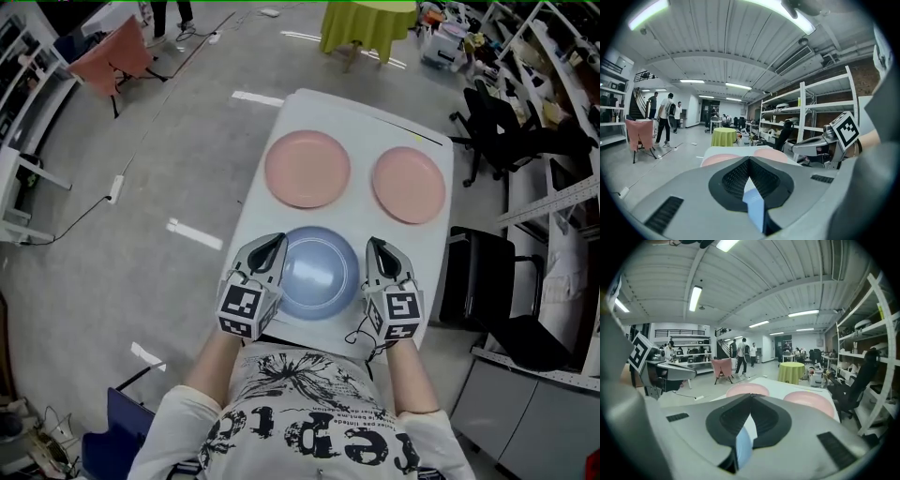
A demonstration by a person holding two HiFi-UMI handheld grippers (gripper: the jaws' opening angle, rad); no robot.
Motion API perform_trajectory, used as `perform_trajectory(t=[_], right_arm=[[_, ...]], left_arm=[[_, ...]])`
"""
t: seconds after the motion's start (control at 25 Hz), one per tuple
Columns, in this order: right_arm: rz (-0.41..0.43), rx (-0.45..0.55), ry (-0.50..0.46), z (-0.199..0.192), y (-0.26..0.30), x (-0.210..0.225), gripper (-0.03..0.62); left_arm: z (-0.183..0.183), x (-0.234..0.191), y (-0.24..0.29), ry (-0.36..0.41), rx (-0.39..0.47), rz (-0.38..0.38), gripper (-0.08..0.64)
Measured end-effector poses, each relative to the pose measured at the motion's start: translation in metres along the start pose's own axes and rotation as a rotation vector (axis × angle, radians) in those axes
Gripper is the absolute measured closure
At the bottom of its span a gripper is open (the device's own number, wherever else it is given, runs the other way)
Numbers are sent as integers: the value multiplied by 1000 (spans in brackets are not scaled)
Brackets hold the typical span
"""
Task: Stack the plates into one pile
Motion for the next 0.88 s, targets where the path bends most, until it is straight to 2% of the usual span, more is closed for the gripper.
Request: perform_trajectory(t=[0.2, 0.32, 0.4, 0.52, 0.68, 0.8, 0.88], right_arm=[[-6, -29, 41, 1, 57, -2, 586], [-14, -60, 52, 0, 96, -1, 583], [-10, -83, 61, -2, 124, 1, 517], [-24, -125, 63, -9, 165, 10, 460], [-71, -223, 75, -27, 214, 30, 434], [-114, -318, 113, -34, 242, 48, 433], [-140, -367, 140, -35, 260, 58, 433]], left_arm=[[-9, -48, 36, -37, 7, -77, 552], [-17, -80, 59, -73, 4, -96, 552], [-24, -102, 76, -93, -19, -98, 552], [-39, -130, 106, -113, -92, -112, 507], [-65, -168, 149, -112, -225, -97, 411], [-76, -193, 180, -101, -345, -95, 403], [-81, -209, 200, -128, -413, -111, 403]])
Point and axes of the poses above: the fingertips, and each gripper's own axes: y forward along the fingers, x to its right, z out of its top, the point moved 4 cm from there along -y, backward along the fingers, and after that the axes turned 4 degrees about y, right-handed, at the moved point
